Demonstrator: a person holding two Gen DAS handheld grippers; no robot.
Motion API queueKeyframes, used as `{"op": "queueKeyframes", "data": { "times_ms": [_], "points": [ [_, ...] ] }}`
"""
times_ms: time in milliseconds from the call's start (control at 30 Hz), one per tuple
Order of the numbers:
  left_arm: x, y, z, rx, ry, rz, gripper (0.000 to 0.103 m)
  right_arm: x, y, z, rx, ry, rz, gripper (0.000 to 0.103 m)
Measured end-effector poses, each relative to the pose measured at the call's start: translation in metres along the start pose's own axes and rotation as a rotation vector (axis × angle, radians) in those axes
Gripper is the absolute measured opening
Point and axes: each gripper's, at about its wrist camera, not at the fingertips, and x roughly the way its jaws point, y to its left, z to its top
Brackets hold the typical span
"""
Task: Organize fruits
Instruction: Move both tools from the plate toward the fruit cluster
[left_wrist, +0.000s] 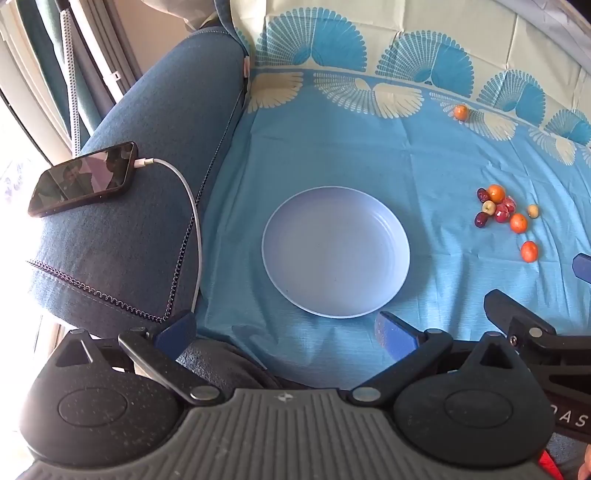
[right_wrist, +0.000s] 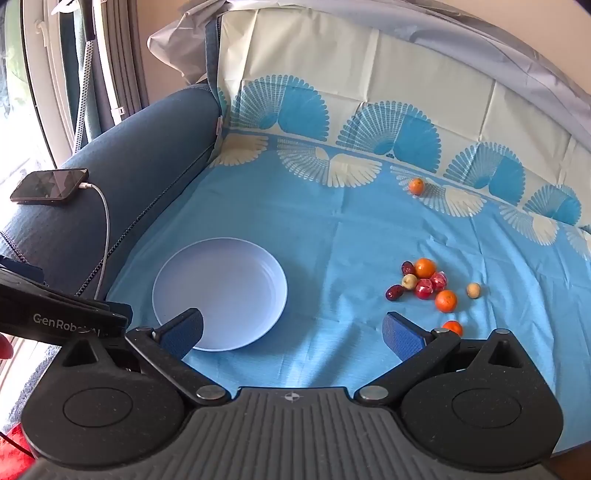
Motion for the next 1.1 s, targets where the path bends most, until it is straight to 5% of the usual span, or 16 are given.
{"op": "queueKeyframes", "data": {
  "times_ms": [1100],
  "points": [
    [0.054, -0.013, 0.028, 0.042, 0.084, 0.020, 0.103, 0.050, -0.012, 0.006, 0.063, 0.067, 0.056, 0.102]
  ]
}}
